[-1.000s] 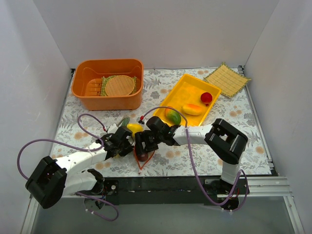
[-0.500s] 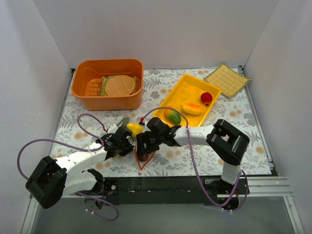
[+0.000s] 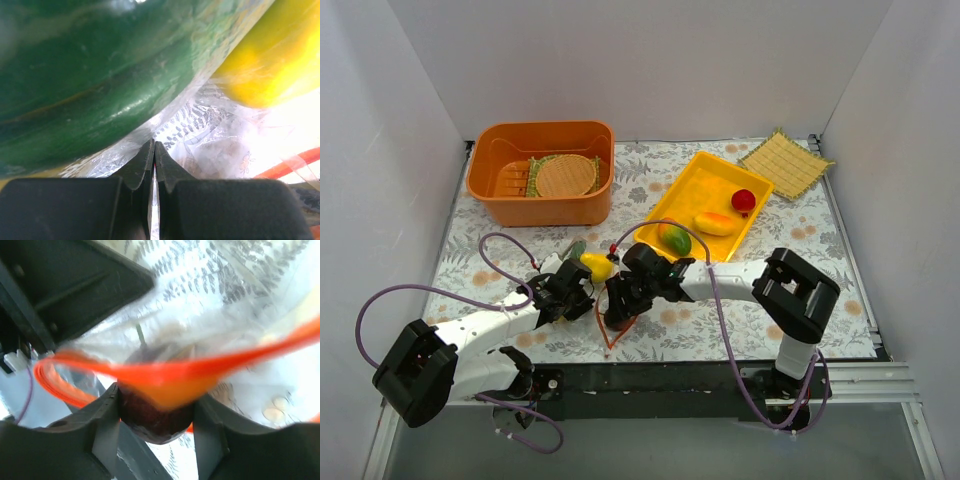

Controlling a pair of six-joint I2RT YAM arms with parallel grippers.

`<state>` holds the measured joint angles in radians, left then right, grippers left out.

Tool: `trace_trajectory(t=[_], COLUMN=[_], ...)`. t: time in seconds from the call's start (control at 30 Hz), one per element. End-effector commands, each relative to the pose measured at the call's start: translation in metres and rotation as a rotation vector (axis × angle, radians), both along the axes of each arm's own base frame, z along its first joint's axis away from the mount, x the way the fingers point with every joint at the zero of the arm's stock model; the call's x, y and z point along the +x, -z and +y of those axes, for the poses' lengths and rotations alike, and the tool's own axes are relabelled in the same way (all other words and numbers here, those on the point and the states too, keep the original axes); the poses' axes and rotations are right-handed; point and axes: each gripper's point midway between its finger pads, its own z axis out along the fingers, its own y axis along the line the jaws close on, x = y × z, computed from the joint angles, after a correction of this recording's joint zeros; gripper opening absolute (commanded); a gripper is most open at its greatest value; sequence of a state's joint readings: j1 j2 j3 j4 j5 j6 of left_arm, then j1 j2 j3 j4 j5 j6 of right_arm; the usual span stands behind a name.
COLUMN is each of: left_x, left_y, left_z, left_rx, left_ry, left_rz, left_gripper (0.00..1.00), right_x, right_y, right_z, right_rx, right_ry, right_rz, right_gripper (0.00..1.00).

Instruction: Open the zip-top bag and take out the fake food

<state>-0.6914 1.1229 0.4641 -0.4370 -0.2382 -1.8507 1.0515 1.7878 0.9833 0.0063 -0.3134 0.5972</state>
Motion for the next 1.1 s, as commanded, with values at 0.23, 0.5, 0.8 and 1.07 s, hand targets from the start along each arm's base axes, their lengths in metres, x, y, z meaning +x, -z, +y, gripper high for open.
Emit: trace_trajectory(t=[0.23, 0.5, 0.8, 1.07], left_x=[0.01, 0.027, 0.077, 0.129], left_y=[-0.016, -0.041, -0.09, -0.098], left_z=[0.0, -0.008, -0.009, 0.018], left_rx=[0.013, 0.028, 0.102, 0.23], left_ry=[0.002, 0.042, 0.047, -0.002], left_rz=[-0.056, -0.114, -0.233, -0.248], left_gripper=[0.0, 0.0, 0.2, 0.33], right_x=[0.016, 0.11, 0.228, 0.204], right_y=[-0.042, -0.082, -0.067, -0.102], right_z=[-0.074, -0.144, -0.203, -0.191], right_rx=[-0.119, -0.077, -0.164, -0.111], right_ry=[0.121, 0.396, 0.636, 0.611], right_rz=[-0.142, -0.247, -0.278, -0.316], right_gripper=[0.23, 0.24, 0.71, 0.8])
